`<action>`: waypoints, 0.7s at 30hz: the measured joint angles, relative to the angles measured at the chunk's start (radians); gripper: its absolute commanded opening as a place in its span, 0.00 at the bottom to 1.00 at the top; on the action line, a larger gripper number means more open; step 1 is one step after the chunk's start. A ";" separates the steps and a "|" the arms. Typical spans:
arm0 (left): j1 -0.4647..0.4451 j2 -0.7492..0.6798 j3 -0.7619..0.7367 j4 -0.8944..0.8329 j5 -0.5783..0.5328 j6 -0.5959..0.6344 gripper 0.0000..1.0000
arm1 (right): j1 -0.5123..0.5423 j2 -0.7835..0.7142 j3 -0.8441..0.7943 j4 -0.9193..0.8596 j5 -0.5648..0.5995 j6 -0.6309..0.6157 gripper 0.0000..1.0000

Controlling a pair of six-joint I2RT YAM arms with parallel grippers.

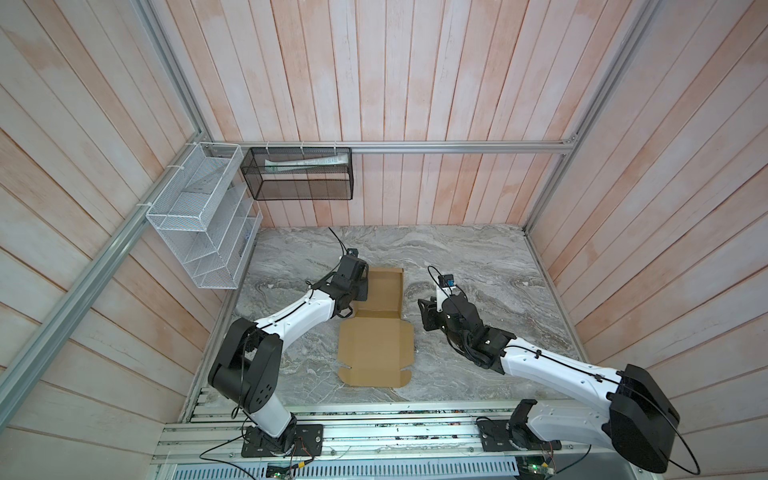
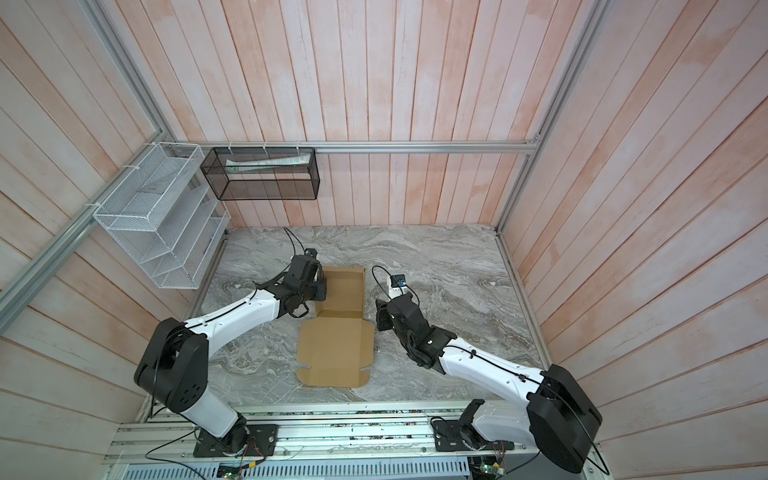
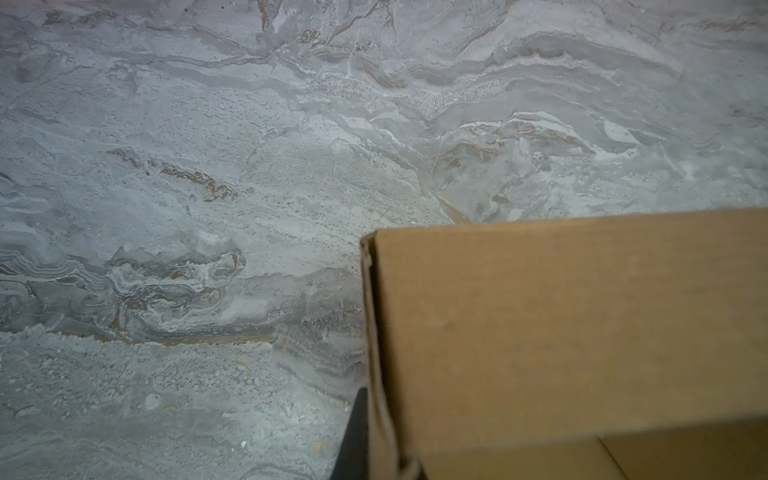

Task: Fold the paper box

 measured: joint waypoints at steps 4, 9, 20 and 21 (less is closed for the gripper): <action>0.002 0.064 0.084 -0.071 0.016 0.022 0.00 | -0.005 -0.021 -0.023 0.000 -0.012 0.000 0.42; 0.003 0.141 0.192 -0.165 0.042 0.052 0.00 | -0.008 -0.032 -0.028 -0.001 -0.023 0.000 0.42; 0.019 0.297 0.376 -0.325 0.088 0.113 0.00 | -0.033 -0.040 -0.046 0.001 -0.058 0.000 0.42; 0.021 0.305 0.388 -0.335 0.095 0.117 0.00 | -0.034 -0.040 -0.046 0.001 -0.061 0.000 0.42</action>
